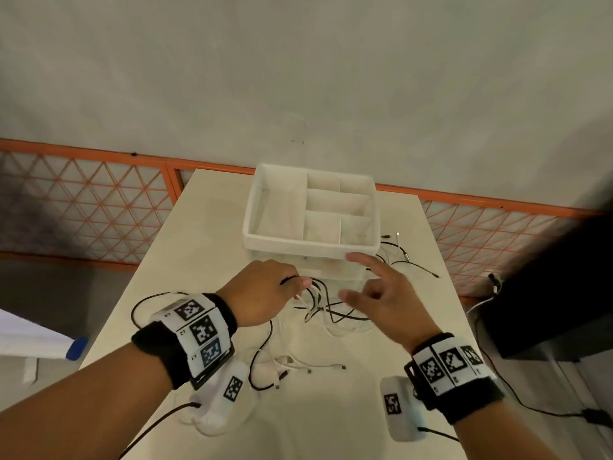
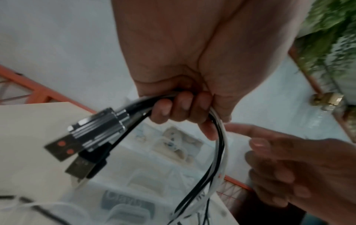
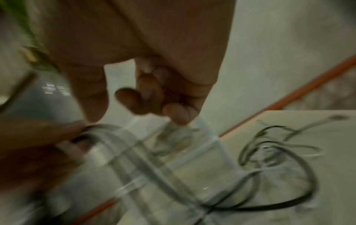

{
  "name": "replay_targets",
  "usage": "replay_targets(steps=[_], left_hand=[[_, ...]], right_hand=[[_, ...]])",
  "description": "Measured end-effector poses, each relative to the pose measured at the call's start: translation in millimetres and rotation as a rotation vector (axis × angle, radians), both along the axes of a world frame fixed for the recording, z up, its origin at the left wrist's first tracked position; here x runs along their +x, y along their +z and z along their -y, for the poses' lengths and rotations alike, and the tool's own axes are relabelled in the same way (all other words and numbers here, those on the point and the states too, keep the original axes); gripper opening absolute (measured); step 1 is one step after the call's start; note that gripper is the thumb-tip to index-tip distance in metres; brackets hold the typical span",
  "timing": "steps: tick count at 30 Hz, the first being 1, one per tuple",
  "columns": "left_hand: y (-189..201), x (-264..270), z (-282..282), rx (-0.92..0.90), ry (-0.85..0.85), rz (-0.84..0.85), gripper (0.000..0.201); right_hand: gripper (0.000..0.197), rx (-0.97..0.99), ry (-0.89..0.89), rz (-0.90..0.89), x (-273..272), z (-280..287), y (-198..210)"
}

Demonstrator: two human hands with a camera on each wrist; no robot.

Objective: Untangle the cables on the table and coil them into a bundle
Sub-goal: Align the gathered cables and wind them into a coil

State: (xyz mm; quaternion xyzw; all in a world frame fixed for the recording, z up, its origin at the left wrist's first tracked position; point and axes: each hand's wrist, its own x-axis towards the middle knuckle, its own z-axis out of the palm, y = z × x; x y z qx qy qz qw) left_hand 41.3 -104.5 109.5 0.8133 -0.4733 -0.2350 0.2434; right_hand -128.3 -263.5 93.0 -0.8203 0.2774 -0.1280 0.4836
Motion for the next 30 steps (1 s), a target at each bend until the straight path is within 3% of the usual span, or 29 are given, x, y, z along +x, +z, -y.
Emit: replay_targets(steps=[2, 3, 5, 7, 9, 11, 12, 13, 16, 17, 21, 23, 25, 28, 30], left_hand=[[11.4, -11.7, 7.5, -0.067, -0.060, -0.021, 0.040], [17.5, -16.4, 8.9, -0.093, -0.085, -0.034, 0.042], [24.9, -17.6, 6.1, -0.103, -0.123, -0.074, 0.048], [18.8, -9.6, -6.2, -0.031, -0.142, -0.127, 0.049], [0.1, 1.6, -22.2, 0.117, -0.170, -0.155, 0.046], [-21.5, 3.9, -35.2, 0.226, -0.217, -0.135, 0.035], [-32.1, 1.6, -39.6, 0.245, -0.224, -0.117, 0.031], [-42.3, -2.1, -42.1, 0.254, -0.210, -0.091, 0.029], [-66.2, -13.3, -45.3, 0.271, -0.126, 0.003, 0.032], [-72.8, -16.1, -45.4, 0.273, -0.117, 0.023, 0.032], [-84.0, -27.4, -42.7, 0.183, -0.089, -0.022, 0.028], [-80.2, -31.2, -40.7, 0.075, -0.061, -0.086, 0.026], [-76.3, -29.0, -41.8, 0.025, -0.055, -0.100, 0.027], [-73.5, -14.7, -54.5, 0.119, -0.097, 0.018, 0.036], [-74.9, -4.5, -62.9, 0.138, -0.094, 0.001, 0.037]], right_hand=[[0.047, 0.001, 0.201, -0.114, 12.1, -29.2, 3.3], [0.035, -0.020, 0.210, -0.186, 15.9, -35.9, -1.1], [0.009, 0.054, 0.133, -0.340, 16.8, -32.4, -12.7], [0.013, 0.099, 0.037, -0.451, 7.5, -16.2, -29.4], [0.007, -0.139, -0.154, -0.424, -3.8, -1.3, -43.9], [0.014, -0.440, -0.360, -0.283, -14.4, 3.4, -57.7], [0.018, -0.470, -0.372, -0.263, -15.6, 0.4, -62.2], [0.023, -0.430, -0.327, -0.331, -15.6, -3.5, -67.4], [0.057, -0.338, 0.007, -0.784, -15.0, -15.0, -79.5], [0.063, -0.359, 0.073, -0.816, -12.2, -20.8, -77.7], [0.060, -0.297, 0.304, -0.463, 13.1, -58.1, -63.1], [0.039, -0.184, 0.394, -0.355, 26.1, -76.3, -62.8], [0.008, -0.124, 0.355, -0.312, 34.3, -79.3, -65.7], [0.012, -0.162, 0.230, -0.275, 36.8, -69.7, -68.4], [0.007, -0.201, 0.158, -0.239, 35.3, -61.2, -67.1]])
